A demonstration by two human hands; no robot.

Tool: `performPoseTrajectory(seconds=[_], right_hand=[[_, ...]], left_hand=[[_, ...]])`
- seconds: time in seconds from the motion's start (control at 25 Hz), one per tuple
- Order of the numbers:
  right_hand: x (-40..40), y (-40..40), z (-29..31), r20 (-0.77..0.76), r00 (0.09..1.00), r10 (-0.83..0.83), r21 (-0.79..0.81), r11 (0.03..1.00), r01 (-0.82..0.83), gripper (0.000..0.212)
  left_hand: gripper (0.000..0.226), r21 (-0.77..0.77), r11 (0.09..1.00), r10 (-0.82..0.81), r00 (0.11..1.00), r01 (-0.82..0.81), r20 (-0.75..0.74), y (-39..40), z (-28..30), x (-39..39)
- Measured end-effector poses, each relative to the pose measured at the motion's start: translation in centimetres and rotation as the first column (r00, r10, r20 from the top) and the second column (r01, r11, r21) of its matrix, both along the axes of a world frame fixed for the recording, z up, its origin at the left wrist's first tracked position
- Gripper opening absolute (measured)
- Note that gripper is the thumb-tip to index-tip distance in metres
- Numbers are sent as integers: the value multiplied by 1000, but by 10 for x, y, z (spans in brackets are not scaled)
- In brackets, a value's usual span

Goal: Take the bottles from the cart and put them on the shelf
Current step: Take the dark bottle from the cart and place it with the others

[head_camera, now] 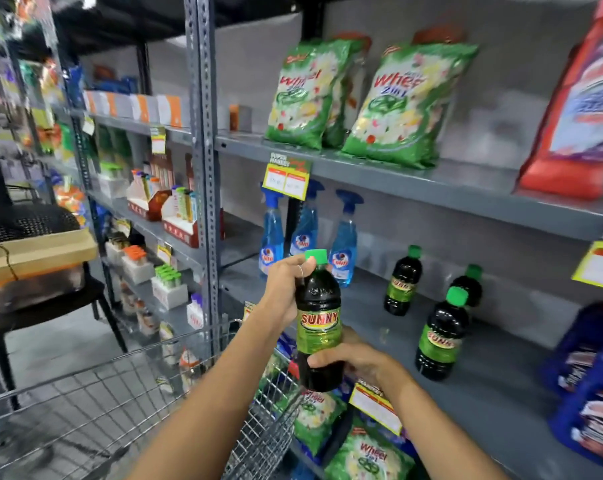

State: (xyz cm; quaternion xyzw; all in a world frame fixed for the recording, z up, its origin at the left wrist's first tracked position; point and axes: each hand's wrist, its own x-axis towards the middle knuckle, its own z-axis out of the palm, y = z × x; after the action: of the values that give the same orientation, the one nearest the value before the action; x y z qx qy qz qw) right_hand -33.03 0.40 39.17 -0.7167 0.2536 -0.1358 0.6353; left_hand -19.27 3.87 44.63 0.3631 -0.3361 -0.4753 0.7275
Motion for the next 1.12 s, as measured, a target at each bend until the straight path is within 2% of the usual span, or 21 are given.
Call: performPoseTrajectory(seconds=[0.2,0.36,0.44,0.64,0.84,1.12], right_hand=[[-30,-4,0,26,994,-108,-35,993,109,45],[-41,-20,-18,25,957,-289,-67,955,290,85],[-44,-30,-26,49,916,-398,-85,912,400,94],[-42,-61,-45,85,812,-578,-127,802,584,66],[-42,-96,-76,49,660,-749,-125,651,748,63],[-35,-130,-96,88,577,-812,-156,560,813,73]], left_hand=[[19,-20,999,-29,998,30,49,-12,2,-30],[24,38,996,-85,984,80,156,-35,-6,-44],[28,71,992,-119,975,108,188,-52,-11,-48],[36,114,978,-205,921,176,332,-96,-32,-60],[38,135,961,-273,906,242,322,-141,-62,-62],[34,69,941,-336,898,331,285,-199,-85,-64]])
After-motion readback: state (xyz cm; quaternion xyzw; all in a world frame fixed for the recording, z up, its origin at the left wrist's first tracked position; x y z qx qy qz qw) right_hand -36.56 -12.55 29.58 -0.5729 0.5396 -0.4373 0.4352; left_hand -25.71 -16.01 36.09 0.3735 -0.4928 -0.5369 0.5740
